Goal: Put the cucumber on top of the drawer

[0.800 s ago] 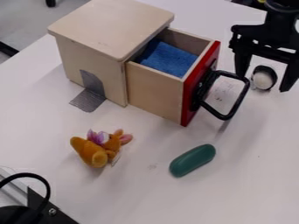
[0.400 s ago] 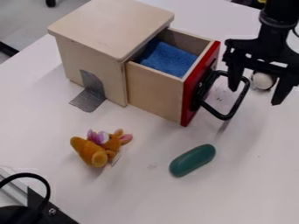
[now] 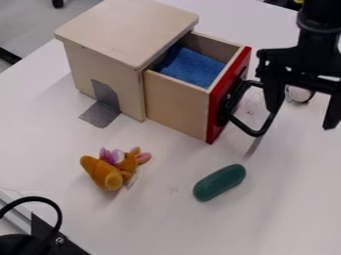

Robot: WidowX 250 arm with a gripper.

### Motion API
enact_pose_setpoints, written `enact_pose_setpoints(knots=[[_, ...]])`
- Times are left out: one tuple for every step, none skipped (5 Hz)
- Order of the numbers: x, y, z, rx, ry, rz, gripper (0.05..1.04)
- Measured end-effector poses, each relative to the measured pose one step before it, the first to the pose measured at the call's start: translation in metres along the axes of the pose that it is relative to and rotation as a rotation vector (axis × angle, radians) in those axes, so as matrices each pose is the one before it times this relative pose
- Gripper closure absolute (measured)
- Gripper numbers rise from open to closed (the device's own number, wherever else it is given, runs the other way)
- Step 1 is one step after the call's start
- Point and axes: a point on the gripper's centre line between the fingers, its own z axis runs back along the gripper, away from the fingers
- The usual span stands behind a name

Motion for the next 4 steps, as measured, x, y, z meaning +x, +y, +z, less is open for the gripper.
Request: enact_pose_setpoints(knots=[[-0.02487, 0.00355, -0.00785, -0.0419, 0.0219, -0.1024, 0.085], [-0.02184, 0.01196, -0.01365, -0.0046, 0.0421, -0.0729, 0.085], [-0.01859, 0.01436, -0.00731, 0.032, 0.0213, -0.0542, 0.085], [-0.01521, 0.00955, -0.00504, 0.0451, 0.0293, -0.0398, 0.085]])
